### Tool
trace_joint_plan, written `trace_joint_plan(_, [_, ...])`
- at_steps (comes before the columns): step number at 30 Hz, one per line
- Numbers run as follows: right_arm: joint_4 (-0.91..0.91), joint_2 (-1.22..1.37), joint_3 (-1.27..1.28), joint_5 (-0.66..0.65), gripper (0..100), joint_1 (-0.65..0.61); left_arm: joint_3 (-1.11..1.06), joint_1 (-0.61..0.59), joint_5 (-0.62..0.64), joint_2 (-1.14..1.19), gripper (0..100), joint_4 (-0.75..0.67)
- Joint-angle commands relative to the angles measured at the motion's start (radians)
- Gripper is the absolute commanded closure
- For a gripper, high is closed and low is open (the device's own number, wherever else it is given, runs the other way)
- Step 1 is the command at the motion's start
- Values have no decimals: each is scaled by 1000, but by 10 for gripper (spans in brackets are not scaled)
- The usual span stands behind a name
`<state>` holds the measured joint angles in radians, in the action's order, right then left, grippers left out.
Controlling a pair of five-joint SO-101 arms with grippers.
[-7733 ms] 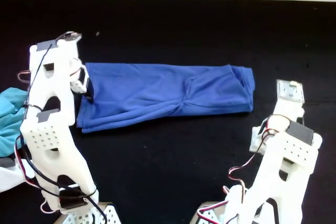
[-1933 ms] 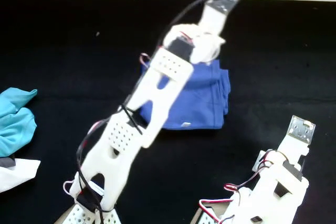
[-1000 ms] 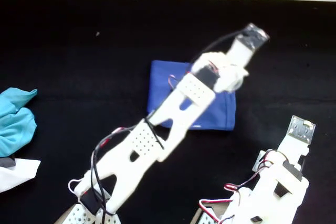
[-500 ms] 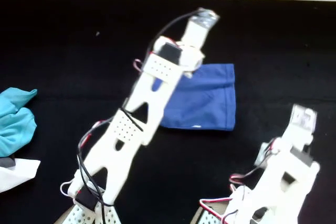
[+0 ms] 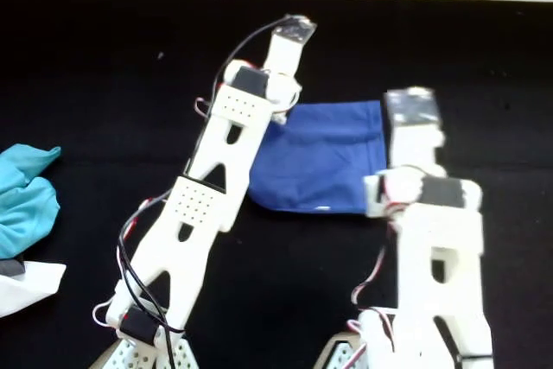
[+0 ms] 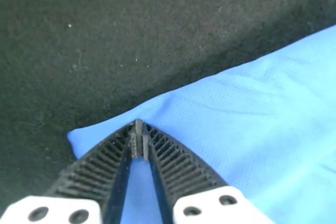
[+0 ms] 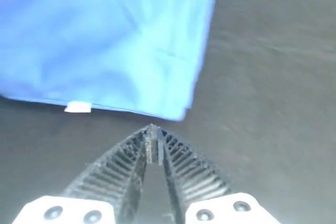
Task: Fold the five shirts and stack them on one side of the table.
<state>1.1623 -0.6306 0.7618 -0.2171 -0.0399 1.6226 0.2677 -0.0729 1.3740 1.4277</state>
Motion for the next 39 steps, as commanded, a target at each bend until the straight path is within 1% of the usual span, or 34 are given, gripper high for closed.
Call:
trace_joint_plan(1, [-44,120,-38,11,991,-56,44,-15,3,-56,990,-6])
trace_joint_plan(6, [-113,334,-36,6,991,-30,44,-35,6,-183,990,41])
trace_joint_plan(10, [-127,415,-45,6,991,13,42,-70,5,-302,990,144])
trace_joint_plan(12, [-116,414,-45,11,991,41,42,-99,5,-357,989,215])
trace_joint_plan(15, [-28,390,-96,11,991,77,42,-153,5,-432,990,325])
trace_joint_plan(18, [70,295,-171,11,991,93,39,-225,5,-498,990,347])
trace_joint_plan(22, [99,150,-268,17,981,91,39,-320,5,-611,990,350])
trace_joint_plan(24, [119,145,-318,92,939,91,39,-360,5,-696,990,351])
trace_joint_plan(26, [156,186,-377,173,851,91,38,-401,6,-791,988,353])
trace_joint_plan(28, [188,255,-443,209,762,85,15,-440,6,-883,988,353])
trace_joint_plan(30, [203,340,-519,215,699,73,-62,-478,6,-981,988,353])
trace_joint_plan(32, [229,437,-605,215,682,65,-199,-513,6,-1087,988,353])
trace_joint_plan(35, [283,584,-739,215,680,50,-489,-541,5,-1271,988,351])
trace_joint_plan(39, [341,774,-905,224,678,25,-931,-541,3,-1564,988,348])
